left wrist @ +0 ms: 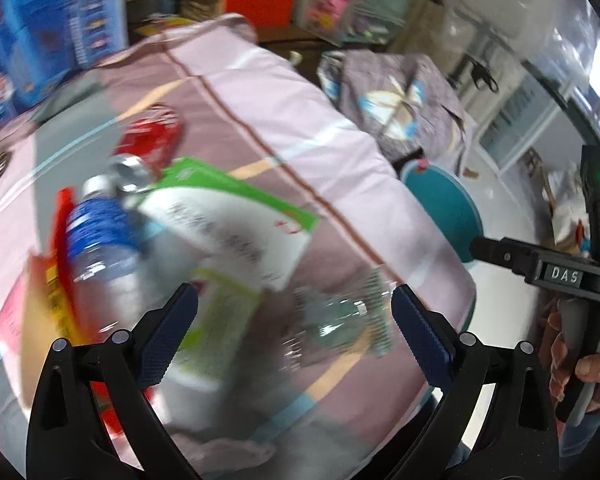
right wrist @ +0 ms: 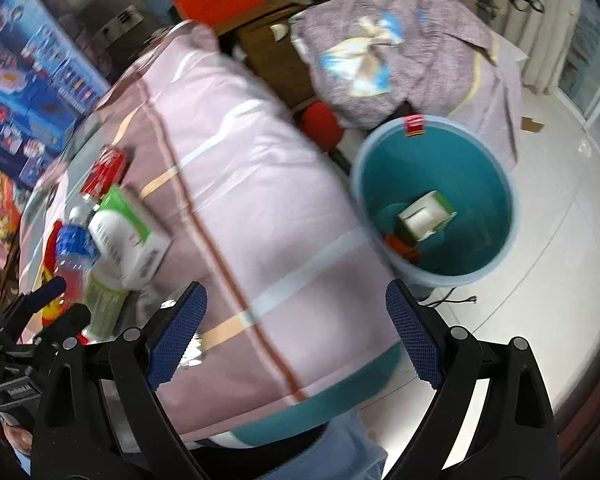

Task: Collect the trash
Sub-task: 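Move both grippers back over the trash pile on the table, then grasp the white paper napkin with the left gripper while the right gripper grasps the red-yellow snack bag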

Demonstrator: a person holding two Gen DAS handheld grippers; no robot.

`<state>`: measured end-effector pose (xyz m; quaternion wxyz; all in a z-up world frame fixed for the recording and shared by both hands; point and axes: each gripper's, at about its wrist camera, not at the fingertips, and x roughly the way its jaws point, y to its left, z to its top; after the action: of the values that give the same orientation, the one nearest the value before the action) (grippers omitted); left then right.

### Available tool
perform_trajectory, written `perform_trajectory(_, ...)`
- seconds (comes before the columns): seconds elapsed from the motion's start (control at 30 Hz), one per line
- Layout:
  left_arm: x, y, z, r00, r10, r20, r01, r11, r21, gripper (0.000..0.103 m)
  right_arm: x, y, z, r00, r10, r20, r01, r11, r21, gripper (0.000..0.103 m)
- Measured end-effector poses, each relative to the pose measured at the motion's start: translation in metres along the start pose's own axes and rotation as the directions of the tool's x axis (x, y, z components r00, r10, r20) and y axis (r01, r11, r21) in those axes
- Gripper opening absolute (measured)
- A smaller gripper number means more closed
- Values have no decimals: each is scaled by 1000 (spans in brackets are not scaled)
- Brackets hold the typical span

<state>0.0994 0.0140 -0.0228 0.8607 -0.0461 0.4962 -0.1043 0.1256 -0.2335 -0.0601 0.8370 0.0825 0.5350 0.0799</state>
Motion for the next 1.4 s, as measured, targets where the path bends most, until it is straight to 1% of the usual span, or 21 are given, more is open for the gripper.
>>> perform_trajectory(0.2,-31,43,-20,998,44,40,-41,997,-72,97,15,51,-16,998,32,-47,-36,996,-78,87)
perform_trajectory(0.4,-70,81,-38,991,79,104,-65,990,-128,98,27,78,-31,995,45,-86,-54,993,-104,87)
perform_trajectory(0.5,-82,99,-46,987,100,128,-81,986,-144,98,27,92,-34,994,50,-97,-62,990,-124,87)
perform_trajectory(0.6,-86,122,-58,982,128,141,-101,978,-181,97,27,108,-34,994,47,-96,-62,985,-159,87)
perform_trajectory(0.67,-84,138,-66,981,138,134,-107,971,-214,97,29,118,-34,994,48,-99,-64,983,-175,87)
perform_trajectory(0.73,-79,146,-72,982,142,123,-111,967,-229,97,32,129,-34,993,48,-105,-67,980,-186,87)
perform_trajectory(0.77,-75,151,-75,983,146,110,-117,965,-234,93,33,133,-34,993,49,-109,-69,979,-190,87)
perform_trajectory(0.8,-71,153,-75,984,145,100,-119,965,-236,87,35,139,-34,992,53,-114,-75,978,-197,87)
perform_trajectory(0.83,-67,155,-77,986,141,88,-117,964,-238,84,36,143,-34,992,55,-118,-78,976,-202,87)
perform_trajectory(0.9,-57,158,-76,989,134,68,-115,965,-237,72,38,154,-34,991,55,-122,-81,973,-218,87)
perform_trajectory(0.93,-52,159,-75,989,133,56,-116,965,-234,68,38,158,-34,991,55,-122,-81,971,-225,87)
perform_trajectory(0.97,-46,159,-74,991,126,46,-112,967,-230,59,37,162,-34,991,55,-121,-83,969,-233,87)
perform_trajectory(1.03,-38,160,-73,993,109,35,-98,969,-228,57,35,171,-32,991,61,-118,-89,965,-247,87)
perform_trajectory(1.07,-32,161,-71,995,98,28,-89,970,-226,50,34,175,-31,991,65,-117,-93,963,-251,87)
perform_trajectory(1.13,-24,162,-70,997,71,13,-67,972,-227,28,31,183,-29,991,69,-112,-97,960,-261,87)
perform_trajectory(1.17,-22,162,-70,998,65,8,-62,971,-230,9,30,186,-28,992,69,-110,-96,959,-267,87)
perform_trajectory(1.2,-21,162,-71,998,63,4,-60,970,-234,3,28,192,-27,991,74,-109,-101,955,-278,87)
perform_trajectory(1.3,-33,158,-72,997,69,34,-60,975,-214,2,25,204,-24,991,83,-106,-111,948,-297,87)
perform_trajectory(1.4,-55,157,-72,994,65,82,-48,979,-198,2,24,221,-23,985,120,-125,-153,938,-310,87)
